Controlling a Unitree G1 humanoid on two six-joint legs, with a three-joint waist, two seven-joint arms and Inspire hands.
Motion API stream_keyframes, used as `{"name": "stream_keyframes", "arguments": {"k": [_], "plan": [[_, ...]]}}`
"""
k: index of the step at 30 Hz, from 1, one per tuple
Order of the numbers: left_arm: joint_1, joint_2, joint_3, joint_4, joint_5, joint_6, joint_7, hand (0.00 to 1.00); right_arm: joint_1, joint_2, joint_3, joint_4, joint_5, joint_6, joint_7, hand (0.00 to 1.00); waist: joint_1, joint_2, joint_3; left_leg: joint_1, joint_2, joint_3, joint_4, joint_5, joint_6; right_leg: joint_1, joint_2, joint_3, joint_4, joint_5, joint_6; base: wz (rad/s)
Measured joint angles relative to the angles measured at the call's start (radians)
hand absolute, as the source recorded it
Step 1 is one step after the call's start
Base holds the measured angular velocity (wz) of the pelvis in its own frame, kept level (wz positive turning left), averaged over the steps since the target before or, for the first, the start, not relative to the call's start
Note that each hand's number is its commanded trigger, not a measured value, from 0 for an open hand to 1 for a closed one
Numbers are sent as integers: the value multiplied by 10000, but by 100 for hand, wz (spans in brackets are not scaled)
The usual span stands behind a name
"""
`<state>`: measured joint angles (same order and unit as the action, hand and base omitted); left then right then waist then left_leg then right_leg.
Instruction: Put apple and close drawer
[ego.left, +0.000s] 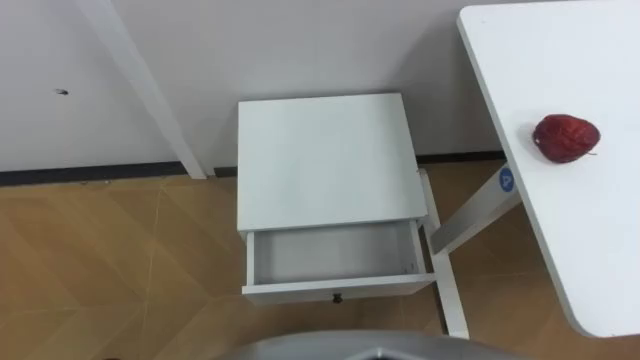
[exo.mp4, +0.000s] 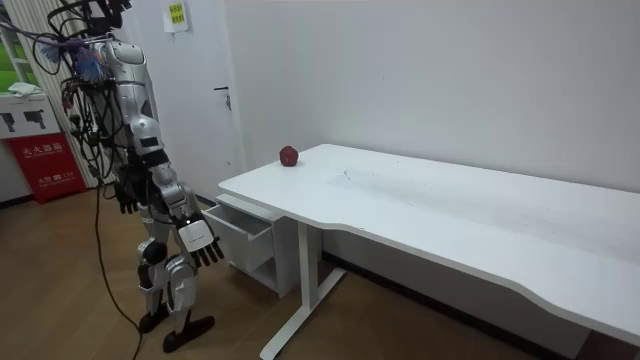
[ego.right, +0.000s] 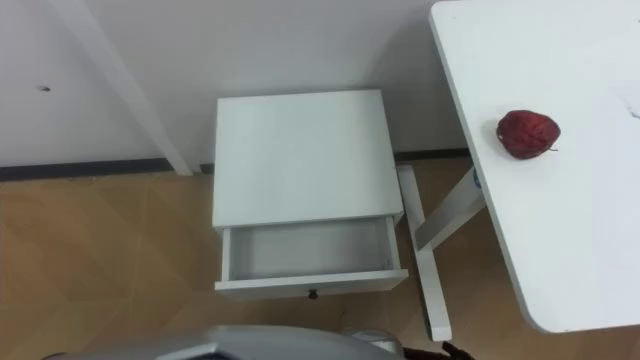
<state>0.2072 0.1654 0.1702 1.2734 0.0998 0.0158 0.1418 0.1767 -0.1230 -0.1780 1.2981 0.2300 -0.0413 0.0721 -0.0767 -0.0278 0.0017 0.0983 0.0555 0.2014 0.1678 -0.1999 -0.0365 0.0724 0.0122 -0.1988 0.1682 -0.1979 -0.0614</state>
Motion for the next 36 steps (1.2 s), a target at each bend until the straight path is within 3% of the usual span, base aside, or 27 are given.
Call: {"name": "stream_keyframes", "arguments": {"k": [7,11,13,17,20,22,25,30,36], "plan": [[4,6,-96,0,-41,0,-14,0,-6,1,16,-2,12,0,-36,0,0,5,13,-2,-1,4,1,0,0,1,0,-9,0,0,0,0],[21,3,-131,29,-43,17,-6,0,11,1,10,10,99,12,-46,0,4,-64,61,11,0,10,0,0,0,-12,6,22,10,0,0,0],[-72,1,-187,-16,-22,64,10,0,9,12,-13,-3,624,142,-125,0,-13,16,17,3,0,12,3,0,0,-27,5,32,12,0,0,0],[-57,3,-181,-10,-82,28,33,0,13,28,-244,-39,1745,171,-419,0,-68,57,14,29,3,36,-8,0,0,2,9,70,28,0,0,0],[-25,-5,163,-6,-116,-76,134,0,28,25,-1341,-24,3387,156,-705,0,-200,3,102,165,1,101,-32,0,0,142,7,86,20,-10,7,-1],[-50,-3,897,-10,-119,-240,395,0,20,11,-2223,-68,4688,71,-1073,0,-288,-10,95,206,7,158,-18,-2,0,129,3,114,27,-62,9,0],[-27,4,1435,29,-119,-448,509,0,39,8,-3380,-101,6012,39,-1329,0,-342,-21,81,230,2,159,-18,-2,-1,135,4,148,40,-60,6,-4],[250,9,1769,21,-106,-475,515,0,67,-30,-4247,-165,7508,-26,-1734,0,-372,-124,-9,335,1,290,-19,-2,-1,157,29,376,115,-60,3,-14],[309,22,1795,6,-115,-502,618,0,8,-46,-4760,-980,8308,-34,-2651,0,-437,-186,-19,345,2,447,-16,-4,1,129,31,521,184,-66,8,-4]]}}
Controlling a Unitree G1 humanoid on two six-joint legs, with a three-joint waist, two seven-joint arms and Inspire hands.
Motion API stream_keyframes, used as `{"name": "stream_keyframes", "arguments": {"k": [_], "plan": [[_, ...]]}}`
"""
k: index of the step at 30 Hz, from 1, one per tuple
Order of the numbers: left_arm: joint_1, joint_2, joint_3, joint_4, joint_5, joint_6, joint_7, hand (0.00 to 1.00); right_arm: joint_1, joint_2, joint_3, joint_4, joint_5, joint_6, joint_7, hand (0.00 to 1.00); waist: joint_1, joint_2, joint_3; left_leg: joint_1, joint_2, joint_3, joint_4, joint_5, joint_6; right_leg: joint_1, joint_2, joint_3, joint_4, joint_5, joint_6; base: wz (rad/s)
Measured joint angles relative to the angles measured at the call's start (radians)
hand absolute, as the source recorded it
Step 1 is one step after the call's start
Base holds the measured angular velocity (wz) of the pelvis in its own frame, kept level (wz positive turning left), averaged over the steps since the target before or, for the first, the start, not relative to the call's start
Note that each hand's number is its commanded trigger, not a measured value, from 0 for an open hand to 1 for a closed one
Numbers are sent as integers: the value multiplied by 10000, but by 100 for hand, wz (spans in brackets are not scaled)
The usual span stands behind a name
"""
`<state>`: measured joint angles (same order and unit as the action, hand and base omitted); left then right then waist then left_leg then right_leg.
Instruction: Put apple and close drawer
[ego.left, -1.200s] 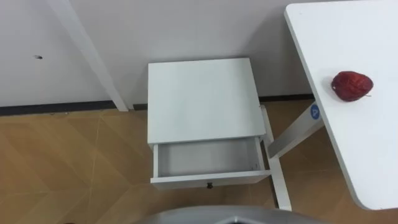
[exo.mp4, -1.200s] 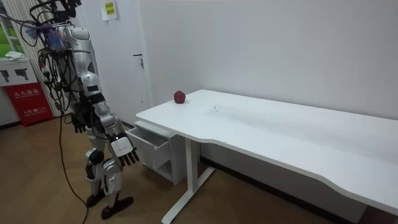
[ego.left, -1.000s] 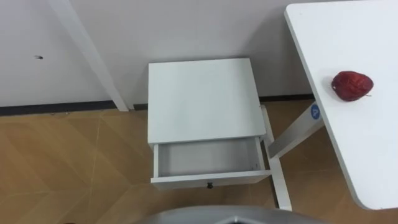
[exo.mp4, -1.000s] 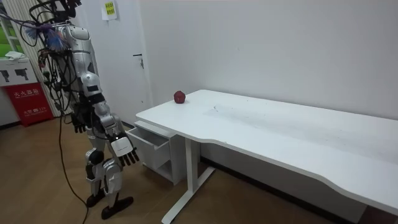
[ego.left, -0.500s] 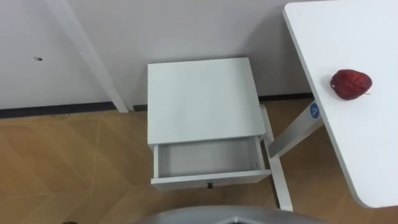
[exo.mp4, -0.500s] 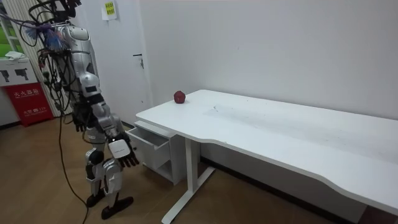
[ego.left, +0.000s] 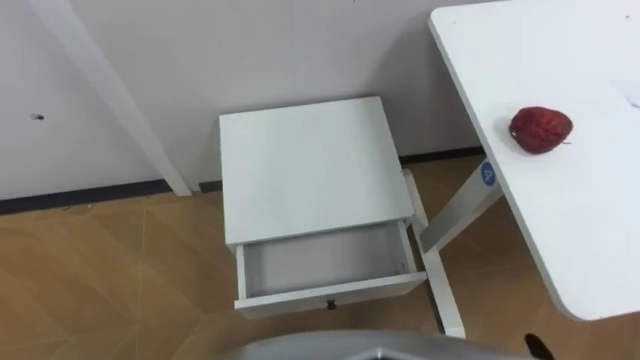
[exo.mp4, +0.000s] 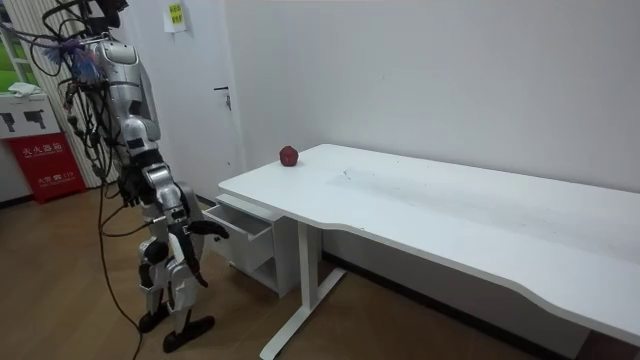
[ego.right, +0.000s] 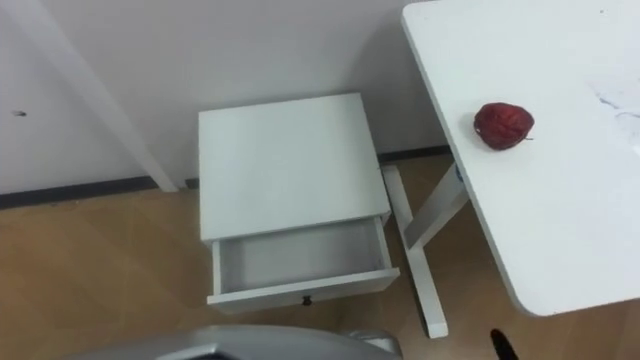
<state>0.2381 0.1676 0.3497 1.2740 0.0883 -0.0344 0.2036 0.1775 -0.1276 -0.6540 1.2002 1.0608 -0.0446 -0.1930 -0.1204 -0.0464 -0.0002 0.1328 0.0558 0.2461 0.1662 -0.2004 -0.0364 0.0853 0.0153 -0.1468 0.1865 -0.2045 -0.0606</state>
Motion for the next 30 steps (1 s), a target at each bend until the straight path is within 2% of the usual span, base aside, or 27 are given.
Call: {"name": "stream_keyframes", "arguments": {"k": [4,7,10,13,17,19,23,25,28,30], "plan": [[152,34,-9,-113,-82,2,82,0,7,-4,-12,-957,450,-204,-614,0,-154,-26,-6,-15,-1,8,9,-16,15,-42,-4,-9,27,-26,30,4],[192,69,-10,-264,-86,-2,82,0,-75,-26,-26,-1378,494,-334,-1040,0,-127,-58,-11,-55,-1,8,10,-15,16,-201,-9,13,164,-32,29,-2],[185,93,-54,-324,-88,-41,70,0,-211,-25,-70,-2023,719,-715,-1821,0,-149,-75,-13,-119,1,17,27,-14,17,-283,-8,24,211,-32,26,-1],[188,93,-111,-424,-93,-112,34,0,-205,-24,-82,-2471,717,-904,-2416,0,-136,-99,-14,-171,0,13,36,-14,17,-351,-15,11,244,-32,24,0],[227,98,-100,-747,-104,-122,1,0,-125,-38,-390,-3705,642,-1192,-3507,0,-142,-139,-26,-175,0,21,38,-14,17,-353,-28,-28,251,-36,21,0],[253,108,-98,-870,-124,-219,-3,0,12,-56,-396,-4847,635,-1377,-4087,0,-142,-140,-23,-182,-5,52,35,-14,17,-351,-38,-20,267,-40,20,-2],[355,143,-135,-1018,-189,-365,-14,0,86,-308,-370,-6031,374,-1578,-4770,0,-145,-165,-15,-195,-15,56,36,-14,17,-386,-34,51,256,-53,37,-1],[492,145,-177,-1186,-185,-397,-20,0,85,-403,-373,-6889,245,-1832,-5297,0,-143,-191,-15,-373,-23,52,39,-14,18,-609,-42,71,362,-61,36,-4],[490,145,-200,-1208,-186,-424,-28,0,90,-610,-360,-7236,-141,-2090,-5766,0,-106,-224,0,-503,-26,36,42,-12,21,-746,-37,72,392,-55,37,0],[514,145,-209,-1175,-185,-425,-90,0,206,-623,-346,-7623,-544,-2128,-6061,0,-93,-228,-1,-503,-25,38,42,-12,21,-720,-33,62,351,-56,37,0]]}}
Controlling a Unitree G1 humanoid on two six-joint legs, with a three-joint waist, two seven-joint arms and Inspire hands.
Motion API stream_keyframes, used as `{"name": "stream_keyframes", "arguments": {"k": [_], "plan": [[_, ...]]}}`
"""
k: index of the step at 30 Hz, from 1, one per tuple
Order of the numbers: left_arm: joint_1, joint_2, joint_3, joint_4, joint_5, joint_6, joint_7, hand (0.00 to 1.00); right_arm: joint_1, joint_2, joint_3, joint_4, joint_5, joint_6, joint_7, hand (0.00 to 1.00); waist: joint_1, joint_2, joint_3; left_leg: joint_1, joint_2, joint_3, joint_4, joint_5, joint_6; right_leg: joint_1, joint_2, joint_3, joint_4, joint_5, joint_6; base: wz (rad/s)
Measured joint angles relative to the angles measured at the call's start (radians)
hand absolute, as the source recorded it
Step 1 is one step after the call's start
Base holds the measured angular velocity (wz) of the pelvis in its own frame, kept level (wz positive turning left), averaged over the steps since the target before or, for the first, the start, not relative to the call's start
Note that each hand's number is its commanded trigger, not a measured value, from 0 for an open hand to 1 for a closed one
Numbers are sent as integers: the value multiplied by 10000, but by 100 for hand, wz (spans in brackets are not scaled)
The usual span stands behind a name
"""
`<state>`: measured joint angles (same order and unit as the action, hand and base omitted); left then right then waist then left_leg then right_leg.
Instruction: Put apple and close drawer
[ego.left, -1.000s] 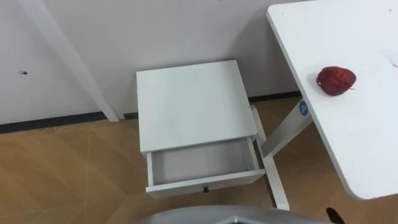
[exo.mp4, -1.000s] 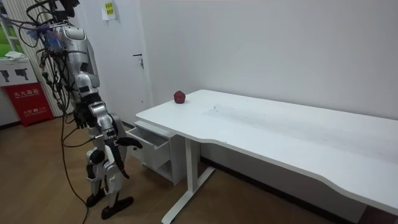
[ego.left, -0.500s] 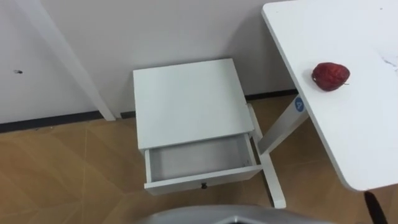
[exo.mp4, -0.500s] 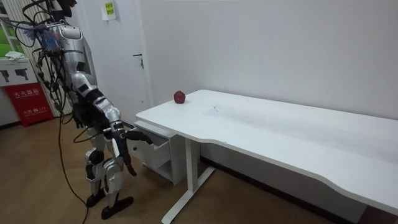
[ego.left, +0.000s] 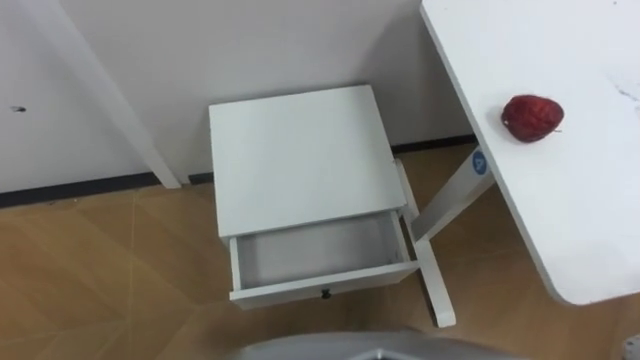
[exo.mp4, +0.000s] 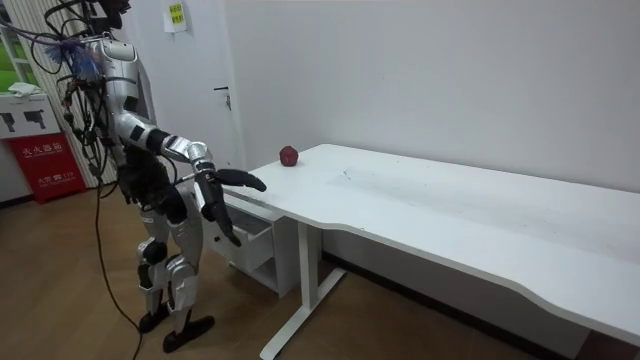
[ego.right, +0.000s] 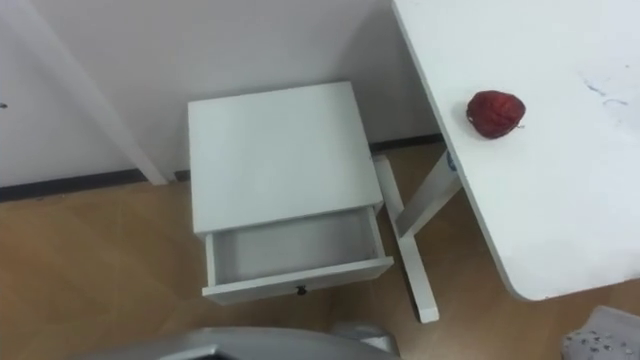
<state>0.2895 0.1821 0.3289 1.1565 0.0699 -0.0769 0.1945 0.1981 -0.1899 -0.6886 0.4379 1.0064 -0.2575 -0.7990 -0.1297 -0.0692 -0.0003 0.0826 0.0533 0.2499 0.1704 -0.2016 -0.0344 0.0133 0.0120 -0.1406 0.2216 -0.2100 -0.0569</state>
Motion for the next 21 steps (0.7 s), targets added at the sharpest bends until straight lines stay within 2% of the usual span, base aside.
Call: {"name": "stream_keyframes", "arguments": {"k": [3,7,15,19,21], "plan": [[-7,2,-120,13,1,0,-127,0,97,-3,0,-772,-663,-156,-425,0,29,38,19,-14,2,0,-4,0,0,-25,-1,-7,-9,-1,-1,-1],[-48,12,-463,9,-2,-12,-136,0,79,-55,45,-1513,-1532,-170,-920,0,27,43,18,-18,5,3,-9,0,0,-32,6,-1,-5,-1,-2,-1],[-87,36,-1137,-12,2,-42,-98,0,103,-433,1021,-2784,-4068,-346,-1844,0,121,93,45,-2,4,29,-42,0,0,-44,18,9,-9,0,-3,0],[-290,36,-1272,-13,2,-89,-134,0,105,-507,1357,-3412,-5239,-364,-1826,0,280,113,52,-14,13,28,-41,0,0,-62,21,15,-19,1,-4,-1],[-323,36,-1584,4,-1,-117,-269,0,74,-565,1666,-3606,-6151,-362,-1613,0,270,124,46,-14,8,29,-45,0,0,-50,17,0,-17,1,-4,0]]}}
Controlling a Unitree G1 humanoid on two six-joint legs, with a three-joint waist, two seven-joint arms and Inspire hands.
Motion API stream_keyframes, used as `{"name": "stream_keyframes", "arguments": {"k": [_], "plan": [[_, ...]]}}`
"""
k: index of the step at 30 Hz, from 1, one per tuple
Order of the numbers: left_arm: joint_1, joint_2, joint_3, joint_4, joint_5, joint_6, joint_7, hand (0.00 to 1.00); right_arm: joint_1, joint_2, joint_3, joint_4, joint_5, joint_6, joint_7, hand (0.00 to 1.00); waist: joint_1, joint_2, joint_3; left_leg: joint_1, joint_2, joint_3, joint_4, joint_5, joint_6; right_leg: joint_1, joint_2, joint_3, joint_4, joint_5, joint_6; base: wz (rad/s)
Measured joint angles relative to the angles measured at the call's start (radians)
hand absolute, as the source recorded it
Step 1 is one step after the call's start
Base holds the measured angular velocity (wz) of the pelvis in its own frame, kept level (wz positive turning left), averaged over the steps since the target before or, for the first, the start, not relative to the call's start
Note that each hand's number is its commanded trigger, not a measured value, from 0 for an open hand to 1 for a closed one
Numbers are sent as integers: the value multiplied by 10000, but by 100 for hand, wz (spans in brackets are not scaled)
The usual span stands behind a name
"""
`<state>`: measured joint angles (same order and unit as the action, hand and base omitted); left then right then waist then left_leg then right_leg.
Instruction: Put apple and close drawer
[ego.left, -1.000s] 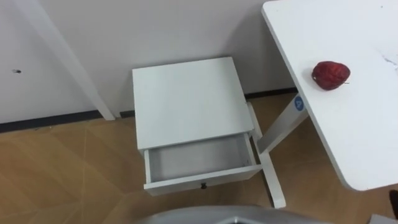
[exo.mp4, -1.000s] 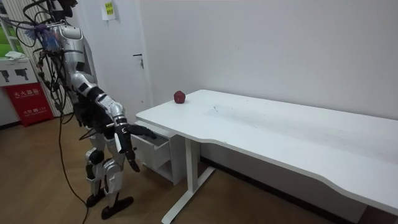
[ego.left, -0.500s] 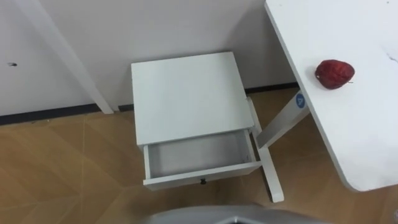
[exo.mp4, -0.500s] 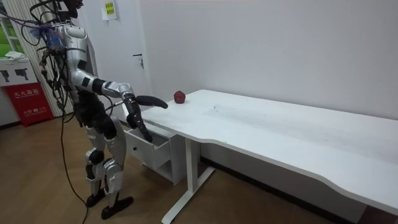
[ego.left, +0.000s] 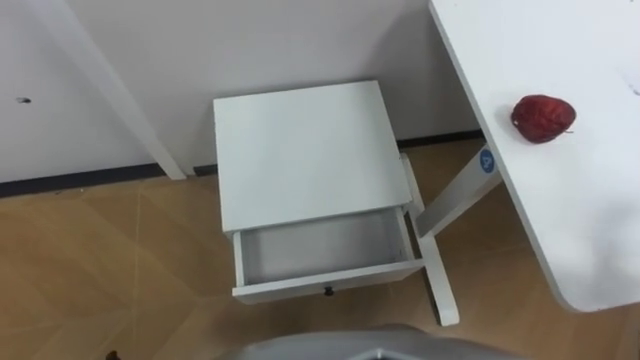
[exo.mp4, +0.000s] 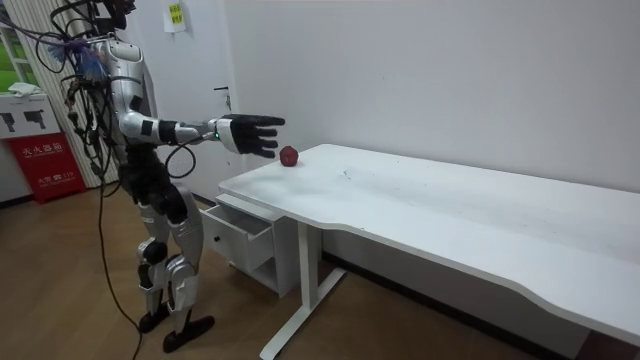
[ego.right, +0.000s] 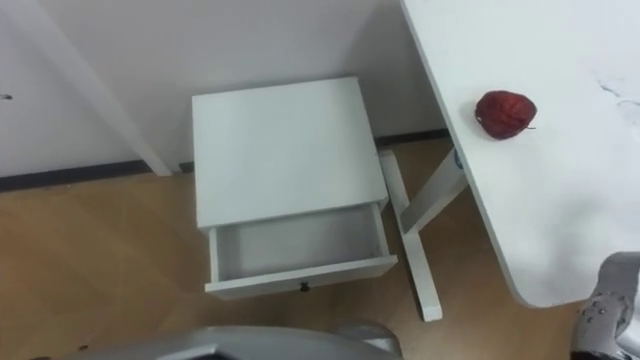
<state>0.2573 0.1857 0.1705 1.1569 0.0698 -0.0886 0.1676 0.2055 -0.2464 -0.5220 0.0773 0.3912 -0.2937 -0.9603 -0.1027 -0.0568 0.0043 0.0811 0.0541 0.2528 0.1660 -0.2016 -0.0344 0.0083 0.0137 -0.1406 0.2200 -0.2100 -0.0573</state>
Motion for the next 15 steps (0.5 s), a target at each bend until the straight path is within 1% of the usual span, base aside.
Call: {"name": "stream_keyframes", "arguments": {"k": [4,9,11,15], "plan": [[-8,-9,-317,29,2,3,-79,0,-29,-2,141,-473,-482,1,503,0,29,33,-7,40,4,-1,0,0,0,77,6,-21,-15,2,-2,1],[-3,-17,-404,31,0,26,-95,0,-46,-9,630,-593,-867,36,843,0,129,36,1,76,20,77,-2,0,0,101,29,-20,-61,17,-22,-3],[-4,-18,-495,32,-2,40,-94,0,-47,-12,869,-592,-867,115,1105,0,181,35,2,116,25,97,-23,0,-1,122,27,-16,-53,21,-27,-7],[-47,-36,-585,30,-1,93,-94,0,-56,-13,1199,-591,-866,448,1815,0,265,-11,19,112,26,96,-28,0,-1,120,27,-20,-60,22,-27,0]]}}
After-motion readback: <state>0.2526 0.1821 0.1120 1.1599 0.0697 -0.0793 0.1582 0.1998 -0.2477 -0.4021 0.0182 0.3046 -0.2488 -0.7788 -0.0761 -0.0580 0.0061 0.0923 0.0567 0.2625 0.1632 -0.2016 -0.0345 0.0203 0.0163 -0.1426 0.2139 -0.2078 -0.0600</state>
